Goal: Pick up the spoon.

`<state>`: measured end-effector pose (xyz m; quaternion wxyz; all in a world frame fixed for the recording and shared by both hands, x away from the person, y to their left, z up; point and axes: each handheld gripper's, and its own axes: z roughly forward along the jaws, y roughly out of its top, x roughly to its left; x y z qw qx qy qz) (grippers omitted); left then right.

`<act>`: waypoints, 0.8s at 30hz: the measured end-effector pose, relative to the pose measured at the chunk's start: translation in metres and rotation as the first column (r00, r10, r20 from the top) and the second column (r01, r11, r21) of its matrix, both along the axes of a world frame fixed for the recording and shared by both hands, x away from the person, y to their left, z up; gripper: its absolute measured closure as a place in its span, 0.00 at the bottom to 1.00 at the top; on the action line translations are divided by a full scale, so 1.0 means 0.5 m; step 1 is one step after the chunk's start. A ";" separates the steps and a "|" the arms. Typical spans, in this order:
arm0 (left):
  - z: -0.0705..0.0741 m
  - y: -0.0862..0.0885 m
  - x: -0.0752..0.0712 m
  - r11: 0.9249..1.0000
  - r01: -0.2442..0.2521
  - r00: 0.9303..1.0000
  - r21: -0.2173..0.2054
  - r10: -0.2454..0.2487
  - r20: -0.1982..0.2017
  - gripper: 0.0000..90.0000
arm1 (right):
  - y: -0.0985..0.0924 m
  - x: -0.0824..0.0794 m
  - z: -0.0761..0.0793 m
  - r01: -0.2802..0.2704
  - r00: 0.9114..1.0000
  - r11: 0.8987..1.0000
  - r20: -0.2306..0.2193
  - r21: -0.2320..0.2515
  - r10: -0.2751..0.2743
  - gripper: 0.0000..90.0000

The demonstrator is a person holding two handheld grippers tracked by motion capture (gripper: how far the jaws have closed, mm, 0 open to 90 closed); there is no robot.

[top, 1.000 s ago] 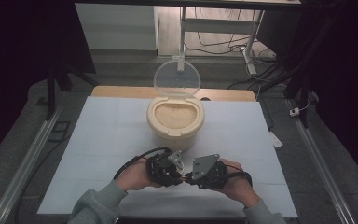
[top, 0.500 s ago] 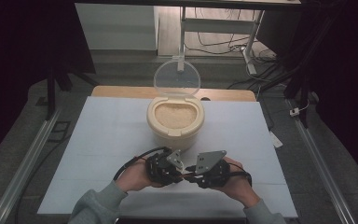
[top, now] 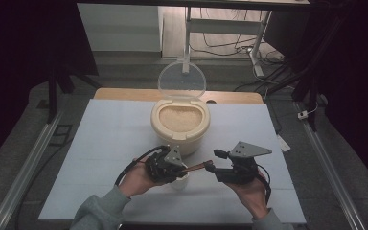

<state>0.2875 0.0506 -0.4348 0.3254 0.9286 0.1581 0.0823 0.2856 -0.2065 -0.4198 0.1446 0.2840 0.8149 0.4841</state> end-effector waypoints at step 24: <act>0.006 0.000 -0.009 0.995 -0.046 0.995 -0.088 0.054 0.082 0.87 | 0.005 0.013 -0.052 0.067 0.991 0.982 -0.125 0.174 -0.046 0.39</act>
